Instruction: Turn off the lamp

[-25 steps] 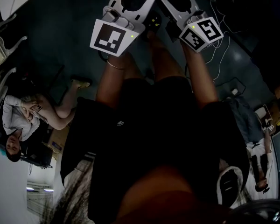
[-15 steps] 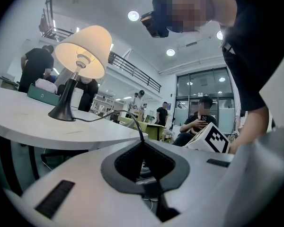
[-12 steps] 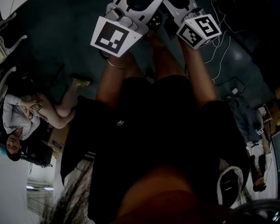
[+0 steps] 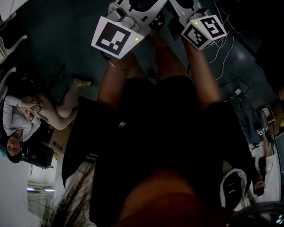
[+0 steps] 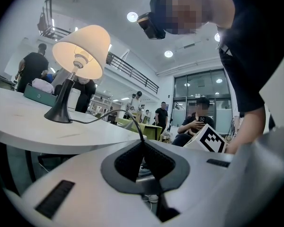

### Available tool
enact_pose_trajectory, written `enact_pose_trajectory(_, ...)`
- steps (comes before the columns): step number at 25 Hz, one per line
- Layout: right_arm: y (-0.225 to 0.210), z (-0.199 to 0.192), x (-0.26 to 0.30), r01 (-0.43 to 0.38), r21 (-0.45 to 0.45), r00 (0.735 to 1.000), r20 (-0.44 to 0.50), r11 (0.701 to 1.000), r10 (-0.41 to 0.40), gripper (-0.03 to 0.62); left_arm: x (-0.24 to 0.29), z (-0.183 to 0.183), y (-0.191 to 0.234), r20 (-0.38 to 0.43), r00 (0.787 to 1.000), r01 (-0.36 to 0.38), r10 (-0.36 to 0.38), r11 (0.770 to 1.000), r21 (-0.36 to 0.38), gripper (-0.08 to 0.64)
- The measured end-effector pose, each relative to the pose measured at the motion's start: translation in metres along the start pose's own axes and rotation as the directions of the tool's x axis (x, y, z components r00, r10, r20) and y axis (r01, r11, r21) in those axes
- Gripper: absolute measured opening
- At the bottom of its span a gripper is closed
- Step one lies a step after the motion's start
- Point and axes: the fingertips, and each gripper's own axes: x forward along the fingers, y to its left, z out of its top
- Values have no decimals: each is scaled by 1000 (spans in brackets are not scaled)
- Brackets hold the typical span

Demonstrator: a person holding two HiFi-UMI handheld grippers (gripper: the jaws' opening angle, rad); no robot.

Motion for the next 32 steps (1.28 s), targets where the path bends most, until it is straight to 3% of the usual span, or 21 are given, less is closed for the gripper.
enact_pose_trajectory(4,1,4,-5,14,-16,1000,22,1000,-14,71,-1,2,0,17,1000,3,-3,1000,11,20)
enact_pose_trajectory(11,3,1,-7,-28,63,999,29,998,26,71,-3,-3,-3,-4,1000,25,-25,998,56,20)
enact_pose_trajectory(16,-1,-4,-8,-55,142,998,31,988,51,70,-5,-18,-2,-31,999,30,-29,998,49,25)
enact_pose_trajectory(22,-6,7,-15,-78,202,994,96,976,60,69,-18,-37,12,-68,998,-15,16,1000,22,48)
enact_pose_trajectory(32,2,26,-27,-175,250,975,177,952,132,69,-27,-65,8,-136,991,21,-16,999,39,89)
